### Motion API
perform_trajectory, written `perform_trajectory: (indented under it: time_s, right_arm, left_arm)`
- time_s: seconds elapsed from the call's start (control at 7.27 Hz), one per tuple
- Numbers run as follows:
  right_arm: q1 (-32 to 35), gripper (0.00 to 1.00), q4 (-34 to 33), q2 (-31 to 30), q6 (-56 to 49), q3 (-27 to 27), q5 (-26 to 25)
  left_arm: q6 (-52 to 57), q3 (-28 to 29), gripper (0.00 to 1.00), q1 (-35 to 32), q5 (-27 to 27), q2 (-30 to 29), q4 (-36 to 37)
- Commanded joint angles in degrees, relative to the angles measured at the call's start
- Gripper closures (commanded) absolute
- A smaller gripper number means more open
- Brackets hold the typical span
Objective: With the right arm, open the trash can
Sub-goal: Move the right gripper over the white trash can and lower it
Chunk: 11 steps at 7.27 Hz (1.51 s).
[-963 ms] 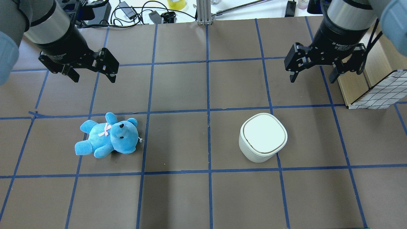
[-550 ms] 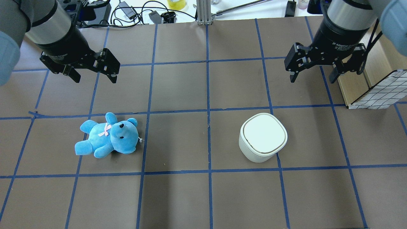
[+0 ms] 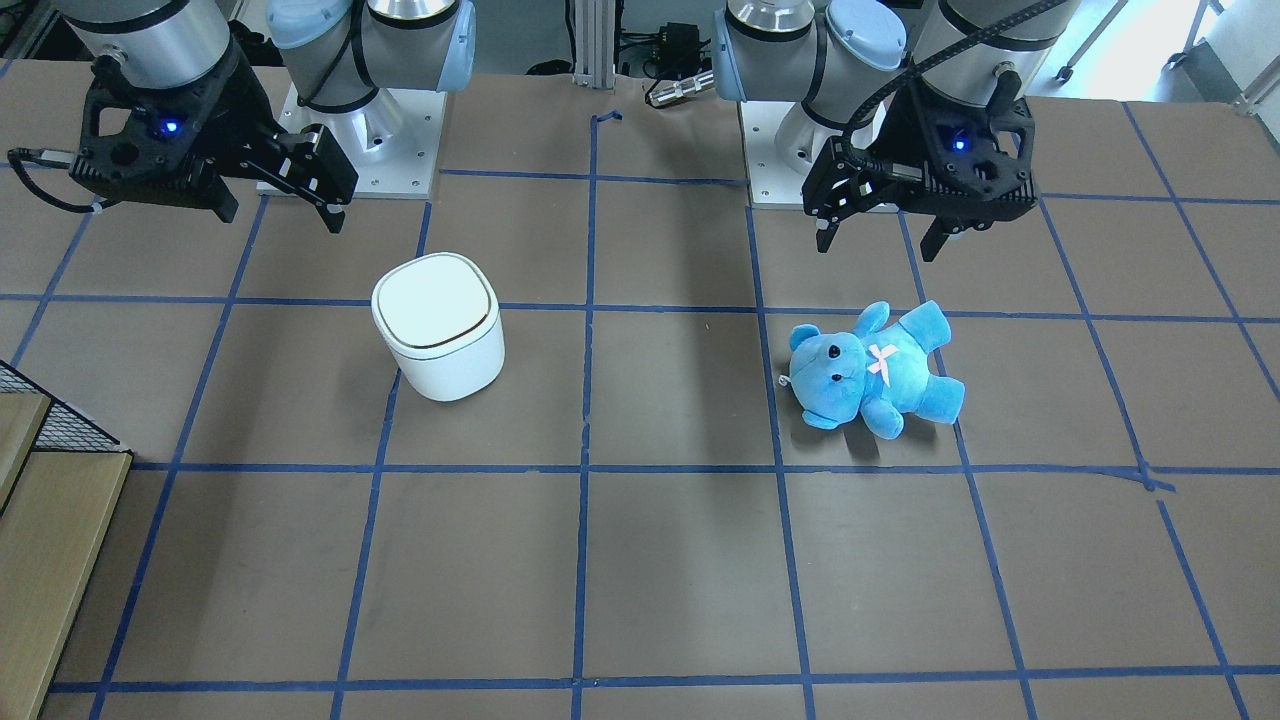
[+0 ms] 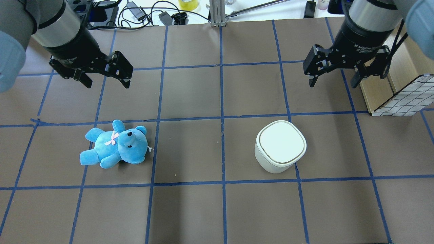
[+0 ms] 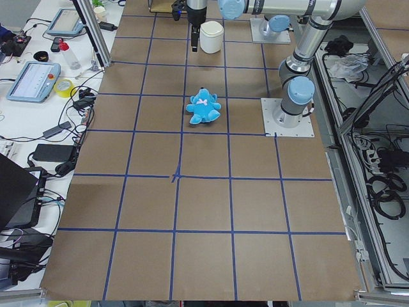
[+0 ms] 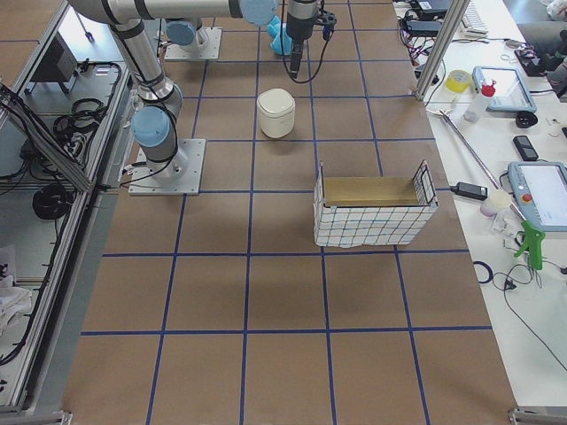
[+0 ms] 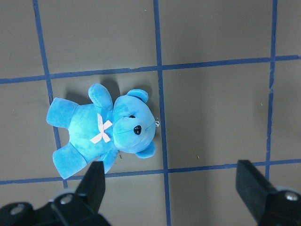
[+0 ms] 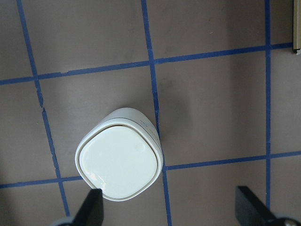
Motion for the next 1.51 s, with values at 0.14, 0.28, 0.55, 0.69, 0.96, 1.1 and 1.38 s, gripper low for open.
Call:
perform_trajectory:
  time_s: [0.14,0.28,0.55,0.69,0.96,1.1,1.38]
  right_arm:
    - [3.5,0.0,-3.2,0.5,4.4,0.1,0.0]
    - [4.5,0.0,-3.5,0.6,5.4,0.3,-0.2]
    - [4.5,0.0,-3.7,0.6,5.3,0.3,-0.2]
    - [4.5,0.0,-3.6,0.6,5.2,0.3,-0.3]
    - [4.5,0.0,-3.6,0.6,5.0,0.2,-0.3]
    - [4.5,0.0,-3.6,0.6,5.1,0.3,-0.3]
    - [4.8,0.09,-3.7,0.5,5.9,0.6,-0.1]
  left_arm:
    - [0.0,0.0,0.0,0.0,0.0,0.0,0.0]
    - [0.1,0.0,0.0,0.0,0.0,0.0,0.0]
    - [0.0,0.0,0.0,0.1,0.0,0.0,0.0]
    - [0.0,0.0,0.0,0.0,0.0,0.0,0.0]
    - [0.0,0.0,0.0,0.0,0.0,0.0,0.0]
    - [0.0,0.0,0.0,0.0,0.0,0.0,0.0]
    - [0.0,0.0,0.0,0.1,0.0,0.0,0.0]
